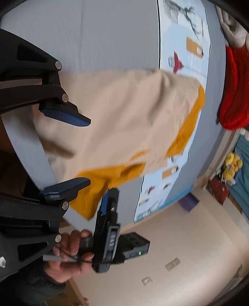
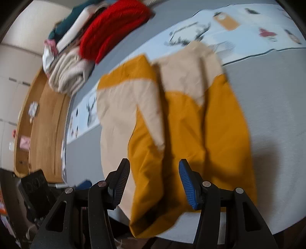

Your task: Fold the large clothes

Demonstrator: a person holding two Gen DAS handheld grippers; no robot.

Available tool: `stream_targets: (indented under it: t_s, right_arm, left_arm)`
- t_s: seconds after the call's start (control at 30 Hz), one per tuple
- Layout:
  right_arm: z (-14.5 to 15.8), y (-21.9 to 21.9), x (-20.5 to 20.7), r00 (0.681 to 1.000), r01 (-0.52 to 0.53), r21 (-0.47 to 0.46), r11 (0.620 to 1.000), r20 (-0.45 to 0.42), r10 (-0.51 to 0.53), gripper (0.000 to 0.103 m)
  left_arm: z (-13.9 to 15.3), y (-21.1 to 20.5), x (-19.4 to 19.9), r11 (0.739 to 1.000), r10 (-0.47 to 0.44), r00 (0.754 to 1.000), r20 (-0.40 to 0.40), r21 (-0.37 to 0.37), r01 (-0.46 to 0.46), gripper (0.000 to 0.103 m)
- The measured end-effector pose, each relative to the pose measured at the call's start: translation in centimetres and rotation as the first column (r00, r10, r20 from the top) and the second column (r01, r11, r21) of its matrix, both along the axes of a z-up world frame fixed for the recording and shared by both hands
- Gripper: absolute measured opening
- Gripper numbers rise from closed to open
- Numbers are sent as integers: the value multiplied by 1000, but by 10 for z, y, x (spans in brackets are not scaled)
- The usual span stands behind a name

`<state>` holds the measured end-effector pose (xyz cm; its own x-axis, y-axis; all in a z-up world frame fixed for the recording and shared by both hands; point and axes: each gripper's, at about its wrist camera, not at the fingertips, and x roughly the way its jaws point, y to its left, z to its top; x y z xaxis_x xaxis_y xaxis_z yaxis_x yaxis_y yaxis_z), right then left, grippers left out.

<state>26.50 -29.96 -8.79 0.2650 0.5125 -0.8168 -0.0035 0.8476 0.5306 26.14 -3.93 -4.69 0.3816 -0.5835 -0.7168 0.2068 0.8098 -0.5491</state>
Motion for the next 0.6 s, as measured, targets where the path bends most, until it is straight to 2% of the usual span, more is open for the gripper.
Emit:
stream_targets:
  t_s: [0.1, 0.17, 0.2, 0.23, 0.3, 0.37, 0.4, 0.47, 0.5, 0.57, 0.6]
  right_arm:
    - [-9, 27, 2, 996, -91, -53, 994, -20, 90, 55]
    - [-13, 41, 0, 991, -131, -138, 982, -14, 130, 53]
    - [-15, 45, 0, 990, -142, -162, 976, -15, 141, 38]
    - [-18, 48, -1, 989, -148, -174, 973, -22, 147, 16]
    - [-17, 48, -3, 990, -138, -184, 973, -8, 138, 8]
    - [-3, 46, -9, 987, -140, -185, 973, 51, 152, 7]
    - [14, 38, -13, 983, -121, -160, 980, 117, 141, 6]
    - [49, 9, -21, 968, -24, -71, 997, 249, 41, 6]
    - [60, -5, -25, 957, 21, -63, 998, 289, -2, 6]
    - [68, -28, -32, 945, 89, -124, 988, 325, -44, 6]
    - [62, -41, -34, 953, 113, -145, 983, 297, -66, 6]
  left_arm:
    - [-4, 5, -1, 997, 35, 999, -3, 66, -35, 50]
    - [-7, 12, -1, 992, 74, 997, -3, 107, -73, 50]
    - [-10, 16, 1, 988, 91, 996, -1, 124, -90, 50]
    - [-11, 19, 2, 982, 120, 993, 0, 148, -118, 50]
    - [-16, 28, 3, 975, 162, 987, -17, 155, -158, 52]
    - [-21, 33, 6, 971, 194, 980, -34, 147, -187, 52]
    - [-23, 34, 6, 970, 203, 979, -36, 145, -195, 52]
    - [-24, 32, 7, 971, 203, 979, -38, 137, -196, 52]
    - [-24, 28, 8, 974, 192, 981, -41, 132, -185, 52]
    - [-27, 19, 9, 978, 166, 985, -47, 133, -158, 53]
    - [-28, 14, 10, 981, 150, 987, -50, 136, -142, 53]
